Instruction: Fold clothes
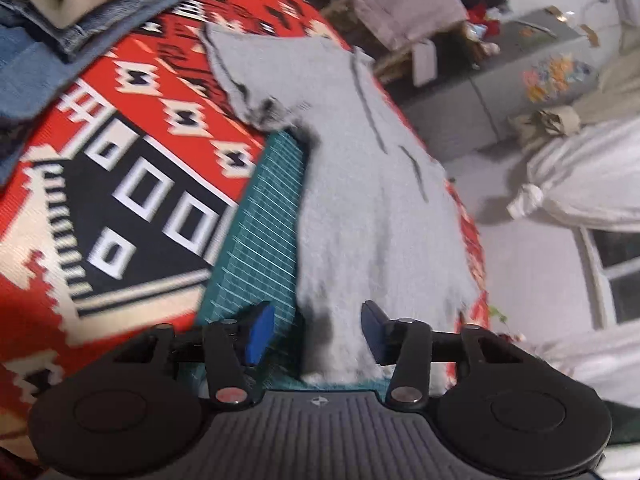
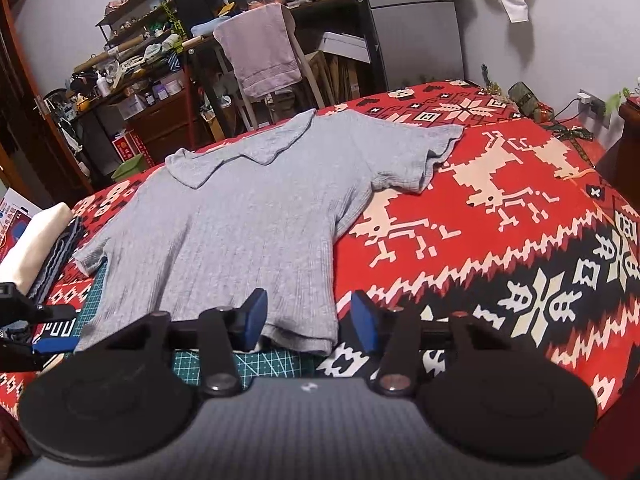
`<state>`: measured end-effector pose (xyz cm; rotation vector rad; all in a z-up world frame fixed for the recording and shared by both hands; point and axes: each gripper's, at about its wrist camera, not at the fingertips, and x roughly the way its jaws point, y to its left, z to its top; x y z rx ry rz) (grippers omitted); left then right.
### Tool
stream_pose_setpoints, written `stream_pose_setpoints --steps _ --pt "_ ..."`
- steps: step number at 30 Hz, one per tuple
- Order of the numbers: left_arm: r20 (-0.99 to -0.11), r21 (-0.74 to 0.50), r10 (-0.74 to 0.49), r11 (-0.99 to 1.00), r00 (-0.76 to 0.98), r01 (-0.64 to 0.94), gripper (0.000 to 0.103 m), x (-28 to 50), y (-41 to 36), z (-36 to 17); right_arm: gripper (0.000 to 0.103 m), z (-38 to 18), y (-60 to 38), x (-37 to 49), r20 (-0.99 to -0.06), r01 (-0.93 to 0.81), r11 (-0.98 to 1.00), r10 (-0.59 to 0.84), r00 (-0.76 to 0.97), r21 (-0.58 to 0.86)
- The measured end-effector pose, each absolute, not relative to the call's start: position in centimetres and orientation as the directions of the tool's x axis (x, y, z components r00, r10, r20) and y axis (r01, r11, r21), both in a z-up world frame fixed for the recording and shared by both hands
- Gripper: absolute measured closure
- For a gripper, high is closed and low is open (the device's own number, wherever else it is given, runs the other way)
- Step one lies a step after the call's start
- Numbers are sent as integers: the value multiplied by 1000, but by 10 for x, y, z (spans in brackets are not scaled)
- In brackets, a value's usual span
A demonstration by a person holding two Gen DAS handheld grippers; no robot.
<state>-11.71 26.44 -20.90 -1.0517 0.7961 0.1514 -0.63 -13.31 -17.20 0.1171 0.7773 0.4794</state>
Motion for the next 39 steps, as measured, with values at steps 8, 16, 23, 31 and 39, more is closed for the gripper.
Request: stream_pose_setpoints --steps 8,16,23,31,39 --pt "-755 -537 -164 710 635 -455 85 -93 240 -196 52 -172 -126 -12 -646 -388 882 463 607 267" --pt "-836 -284 -42 887 547 -365 97 -96 195 -186 52 -177 -123 -11 -661 -394 882 459 594 258" --pt "-832 -286 -33 880 554 -378 100 -100 194 -185 75 -179 -131 -9 -677 -367 908 401 617 203" --pt "-821 -204 103 865 561 -458 101 -105 202 -175 92 -188 -138 -2 -697 -314 924 373 612 218" --pt "-807 -238 130 821 576 -519 101 -114 226 -169 90 -196 -118 4 -704 -342 914 389 595 217"
